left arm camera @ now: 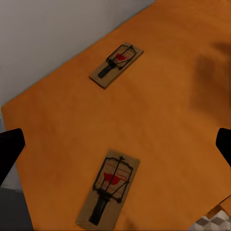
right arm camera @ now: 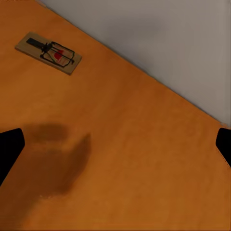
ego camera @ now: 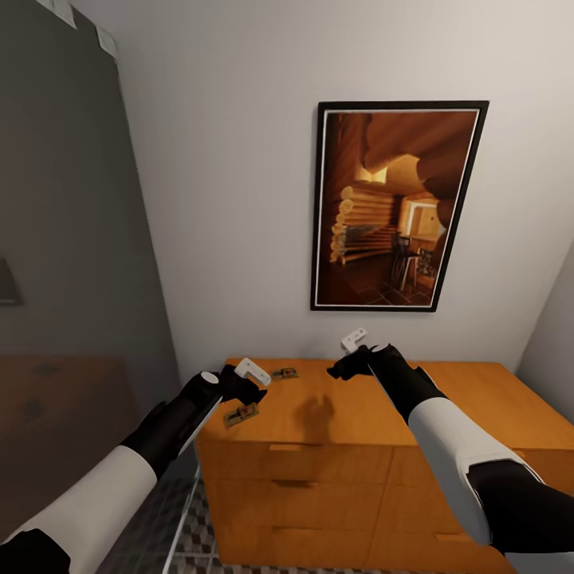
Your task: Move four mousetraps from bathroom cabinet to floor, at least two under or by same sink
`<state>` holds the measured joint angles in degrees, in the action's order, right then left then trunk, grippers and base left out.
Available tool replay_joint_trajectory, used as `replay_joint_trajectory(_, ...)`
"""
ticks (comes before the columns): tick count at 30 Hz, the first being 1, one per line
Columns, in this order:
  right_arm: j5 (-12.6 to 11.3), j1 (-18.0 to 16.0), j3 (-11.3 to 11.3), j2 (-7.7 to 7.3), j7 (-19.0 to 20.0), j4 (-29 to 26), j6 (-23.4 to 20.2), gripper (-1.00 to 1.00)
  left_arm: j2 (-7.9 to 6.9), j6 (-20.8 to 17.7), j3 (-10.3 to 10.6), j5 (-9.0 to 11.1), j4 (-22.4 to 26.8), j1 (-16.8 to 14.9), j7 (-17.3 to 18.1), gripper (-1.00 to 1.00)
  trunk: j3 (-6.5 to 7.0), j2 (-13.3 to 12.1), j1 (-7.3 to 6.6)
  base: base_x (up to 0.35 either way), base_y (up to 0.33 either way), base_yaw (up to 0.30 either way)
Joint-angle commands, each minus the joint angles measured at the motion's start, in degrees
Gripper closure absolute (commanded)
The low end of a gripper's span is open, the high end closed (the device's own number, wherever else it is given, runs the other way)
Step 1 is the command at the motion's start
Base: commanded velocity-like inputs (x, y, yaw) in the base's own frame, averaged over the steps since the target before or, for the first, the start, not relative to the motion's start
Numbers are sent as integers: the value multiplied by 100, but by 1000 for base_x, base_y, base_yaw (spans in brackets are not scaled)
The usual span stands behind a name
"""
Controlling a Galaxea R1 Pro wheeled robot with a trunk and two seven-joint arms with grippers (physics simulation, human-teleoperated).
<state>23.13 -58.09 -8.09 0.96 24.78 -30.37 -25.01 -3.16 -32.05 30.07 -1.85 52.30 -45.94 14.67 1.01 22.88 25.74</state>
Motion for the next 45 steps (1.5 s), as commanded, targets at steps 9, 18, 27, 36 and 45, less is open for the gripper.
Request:
replay_joint_trajectory(9,64,-1,-4,0,36,19,-14,-100,12,-20,15,-10,8,-3,33,-100,-3,4,5,199,0,0)
replay_joint_trajectory(18,69,-1,-6,0,36,22,-15,-100,1,-20,14,-8,8,-3,36,-100,-3,4,5,28,0,0)
replay_joint_trajectory(27,69,-1,-7,0,36,22,-19,-100,-23,-27,16,1,4,-3,55,-100,-3,4,5,3,0,0)
replay_joint_trajectory(36,75,-1,-9,0,36,22,-21,-100,-33,-67,23,13,-8,39,69,-100,-3,4,5,0,0,0)
replay_joint_trajectory(45,77,-1,-9,0,35,22,-21,-100,-15,-87,38,11,-221,48,78,-100,-3,4,5,0,0,0)
